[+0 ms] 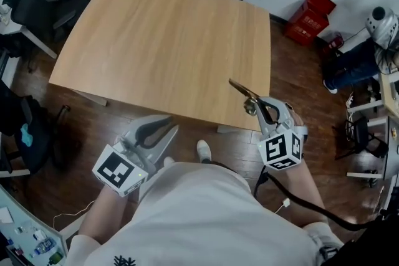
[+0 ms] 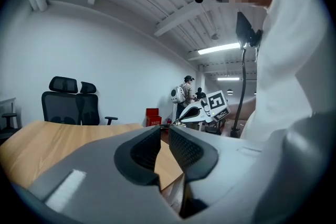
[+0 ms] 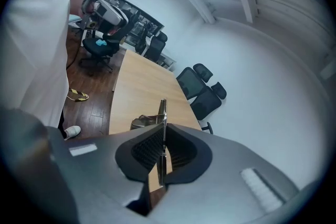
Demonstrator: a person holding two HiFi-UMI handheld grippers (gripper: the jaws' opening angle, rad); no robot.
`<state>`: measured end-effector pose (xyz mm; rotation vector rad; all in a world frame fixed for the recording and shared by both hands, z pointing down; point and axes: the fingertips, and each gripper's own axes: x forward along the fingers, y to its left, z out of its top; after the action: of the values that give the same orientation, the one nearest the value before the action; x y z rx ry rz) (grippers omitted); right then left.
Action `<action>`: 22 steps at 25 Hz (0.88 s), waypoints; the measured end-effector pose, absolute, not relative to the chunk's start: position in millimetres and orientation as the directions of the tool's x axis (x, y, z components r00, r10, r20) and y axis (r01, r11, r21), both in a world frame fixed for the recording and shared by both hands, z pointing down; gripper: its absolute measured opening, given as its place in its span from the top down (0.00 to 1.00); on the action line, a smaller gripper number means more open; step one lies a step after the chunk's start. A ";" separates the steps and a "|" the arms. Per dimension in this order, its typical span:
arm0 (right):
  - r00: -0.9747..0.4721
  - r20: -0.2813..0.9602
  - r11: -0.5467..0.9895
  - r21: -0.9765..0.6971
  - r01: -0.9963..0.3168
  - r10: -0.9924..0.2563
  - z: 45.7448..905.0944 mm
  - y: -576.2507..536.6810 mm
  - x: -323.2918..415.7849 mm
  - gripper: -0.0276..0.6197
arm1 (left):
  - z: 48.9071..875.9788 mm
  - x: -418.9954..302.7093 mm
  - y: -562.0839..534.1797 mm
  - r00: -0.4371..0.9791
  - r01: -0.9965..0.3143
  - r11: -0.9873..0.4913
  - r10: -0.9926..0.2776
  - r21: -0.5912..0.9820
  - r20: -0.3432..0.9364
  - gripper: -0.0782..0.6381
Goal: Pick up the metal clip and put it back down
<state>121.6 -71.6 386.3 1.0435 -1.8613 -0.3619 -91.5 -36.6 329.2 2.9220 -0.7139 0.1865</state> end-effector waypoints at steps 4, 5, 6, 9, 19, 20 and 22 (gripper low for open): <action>-0.187 0.591 0.587 0.612 -0.530 -0.784 386.0 -66.5 124.7 0.95 | 323.5 -88.5 -34.6 0.898 -0.436 -0.893 -0.423 0.113 0.123 0.82; -0.186 0.593 0.587 0.608 -0.534 -0.783 387.4 -67.2 126.0 0.95 | 323.9 -89.2 -34.6 0.898 -0.436 -0.893 -0.423 0.112 0.122 0.82; -0.185 0.594 0.587 0.605 -0.538 -0.783 389.6 -68.9 128.0 0.95 | 324.3 -89.7 -34.7 0.897 -0.437 -0.892 -0.424 0.113 0.123 0.82; -0.185 0.604 0.593 0.594 -0.543 -0.775 404.0 -80.7 137.8 0.95 | 322.8 -91.5 -36.7 0.888 -0.456 -0.882 -0.443 0.120 0.121 0.81; -0.165 0.672 0.632 0.543 -0.553 -0.722 509.6 -145.7 186.7 0.95 | 322.1 -112.0 -42.9 0.790 -0.610 -0.785 -0.591 0.113 0.161 0.81; -0.159 0.678 0.635 0.544 -0.548 -0.718 520.8 -152.4 192.2 0.95 | 321.2 -112.1 -42.8 0.779 -0.623 -0.774 -0.604 0.110 0.166 0.81; -0.148 0.683 0.639 0.554 -0.533 -0.715 541.4 -166.5 201.8 0.95 | 318.7 -110.9 -43.3 0.758 -0.648 -0.754 -0.628 0.102 0.173 0.81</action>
<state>201.8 -166.5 541.4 1.0014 -1.8157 -0.2188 -110.9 -43.3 318.7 2.7982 -1.0231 0.1926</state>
